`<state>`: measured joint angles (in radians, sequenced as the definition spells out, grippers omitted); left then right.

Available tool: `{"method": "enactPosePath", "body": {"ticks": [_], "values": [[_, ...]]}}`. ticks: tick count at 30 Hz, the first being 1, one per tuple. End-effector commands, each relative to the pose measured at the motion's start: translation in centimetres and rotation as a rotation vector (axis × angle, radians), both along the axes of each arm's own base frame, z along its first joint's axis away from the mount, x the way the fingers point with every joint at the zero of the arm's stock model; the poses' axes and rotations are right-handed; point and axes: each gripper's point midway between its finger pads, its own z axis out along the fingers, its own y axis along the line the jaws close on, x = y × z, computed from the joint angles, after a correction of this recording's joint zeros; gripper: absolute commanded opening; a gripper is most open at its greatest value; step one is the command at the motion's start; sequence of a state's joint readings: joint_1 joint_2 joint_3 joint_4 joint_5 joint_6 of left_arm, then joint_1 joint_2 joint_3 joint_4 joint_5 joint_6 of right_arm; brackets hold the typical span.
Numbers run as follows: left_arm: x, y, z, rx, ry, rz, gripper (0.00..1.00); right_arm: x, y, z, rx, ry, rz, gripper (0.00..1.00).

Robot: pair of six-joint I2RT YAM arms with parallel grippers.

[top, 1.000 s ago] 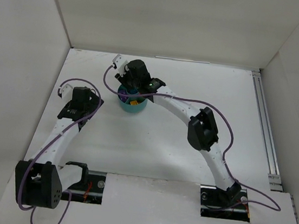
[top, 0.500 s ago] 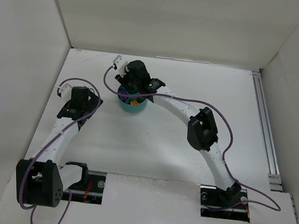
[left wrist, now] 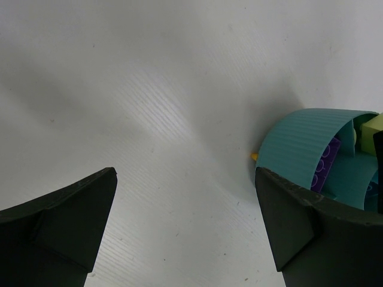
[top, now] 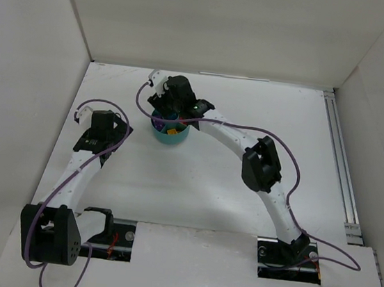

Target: Sort the legos into containers by color

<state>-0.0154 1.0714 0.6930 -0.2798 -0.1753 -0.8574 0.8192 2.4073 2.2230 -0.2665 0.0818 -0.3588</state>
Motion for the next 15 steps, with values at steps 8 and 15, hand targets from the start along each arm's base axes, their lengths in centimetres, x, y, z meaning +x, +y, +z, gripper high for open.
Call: {"method": "enactPosePath", "body": {"ticks": [8,15], "values": [[0.0,0.1,-0.2,0.013,-0.002,-0.016,0.99,0.2,-0.9,10.0,0.136,-0.166,-0.03,0.67],[0.0,0.1,0.1,0.013,-0.012,-0.016,0.99,-0.1,-0.6,9.7,0.107,-0.166,0.007,0.52]]}}
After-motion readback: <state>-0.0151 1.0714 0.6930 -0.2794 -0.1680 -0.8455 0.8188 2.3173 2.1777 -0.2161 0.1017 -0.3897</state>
